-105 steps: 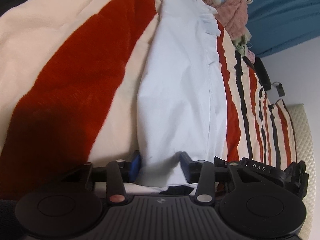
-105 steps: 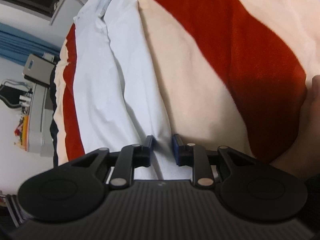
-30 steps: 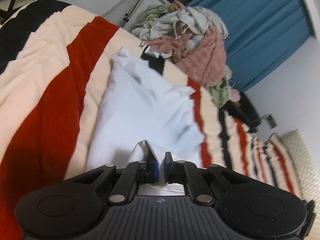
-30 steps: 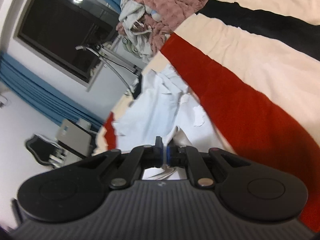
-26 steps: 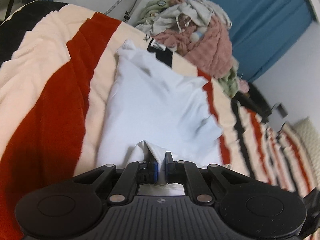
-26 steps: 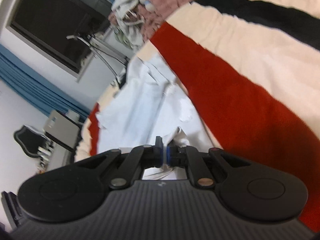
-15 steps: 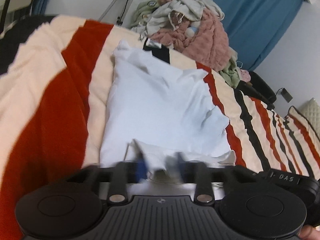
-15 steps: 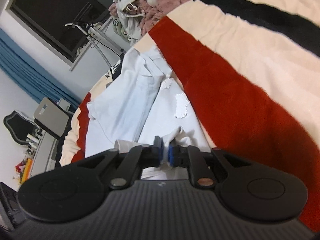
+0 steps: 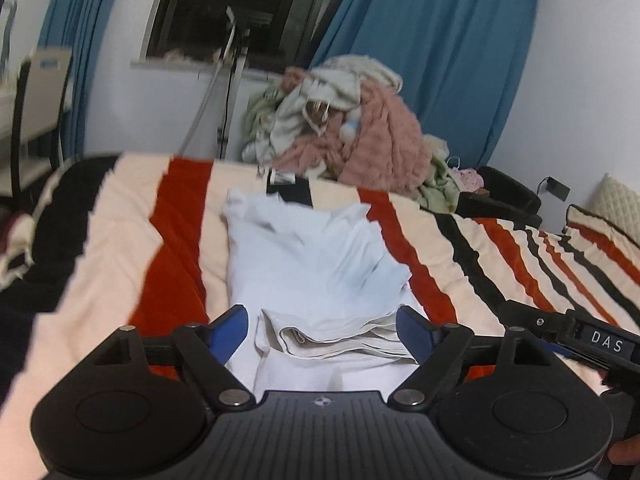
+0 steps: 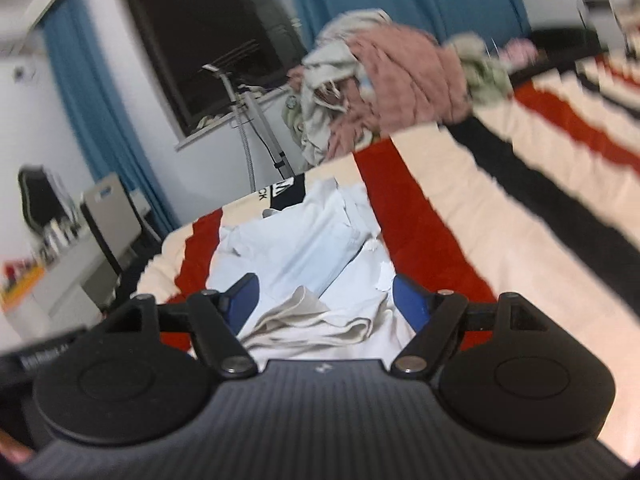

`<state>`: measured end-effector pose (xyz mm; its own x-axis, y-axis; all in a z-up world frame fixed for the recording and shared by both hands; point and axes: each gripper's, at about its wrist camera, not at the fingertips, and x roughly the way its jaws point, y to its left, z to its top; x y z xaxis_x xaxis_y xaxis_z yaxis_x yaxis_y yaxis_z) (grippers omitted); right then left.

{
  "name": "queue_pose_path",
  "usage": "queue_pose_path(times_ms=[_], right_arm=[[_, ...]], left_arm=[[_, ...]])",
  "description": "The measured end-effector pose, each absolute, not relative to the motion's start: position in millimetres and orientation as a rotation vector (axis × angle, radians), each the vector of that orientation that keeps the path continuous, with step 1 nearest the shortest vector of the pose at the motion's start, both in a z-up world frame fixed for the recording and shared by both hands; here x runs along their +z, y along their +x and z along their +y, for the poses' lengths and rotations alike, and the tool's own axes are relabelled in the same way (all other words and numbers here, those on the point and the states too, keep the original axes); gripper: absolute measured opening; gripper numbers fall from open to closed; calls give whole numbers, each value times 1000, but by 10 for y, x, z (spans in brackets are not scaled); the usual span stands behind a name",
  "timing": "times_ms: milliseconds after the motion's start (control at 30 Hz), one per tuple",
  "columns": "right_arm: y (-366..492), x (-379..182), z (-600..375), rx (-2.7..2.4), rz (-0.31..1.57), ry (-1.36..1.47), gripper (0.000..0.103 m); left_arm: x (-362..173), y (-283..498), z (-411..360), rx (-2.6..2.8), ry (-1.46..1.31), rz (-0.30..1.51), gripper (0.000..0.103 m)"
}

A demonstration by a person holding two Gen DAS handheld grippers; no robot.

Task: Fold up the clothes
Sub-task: 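Lower both open grippers to the folded edge of the shirt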

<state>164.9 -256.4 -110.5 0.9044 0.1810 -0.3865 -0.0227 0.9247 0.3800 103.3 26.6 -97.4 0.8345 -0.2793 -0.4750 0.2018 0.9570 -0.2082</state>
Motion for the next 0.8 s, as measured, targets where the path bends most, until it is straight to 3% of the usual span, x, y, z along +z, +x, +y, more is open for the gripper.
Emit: queue_pose_path(times_ms=[133, 467, 633, 800], right_arm=[[1410, -1035, -2475, 108, 393, 309, 76], [1265, -1057, -2390, 97, 386, 263, 76], [1319, -1119, -2428, 98, 426, 313, 76], [1442, -1317, -2644, 107, 556, 543, 76]], left_arm=[[-927, 683, 264, -222, -96, 477, 94], [-1004, 375, 424, -196, -116, 484, 94], [-1123, 435, 423, -211, -173, 590, 94], [-1337, 565, 462, -266, -300, 746, 93]])
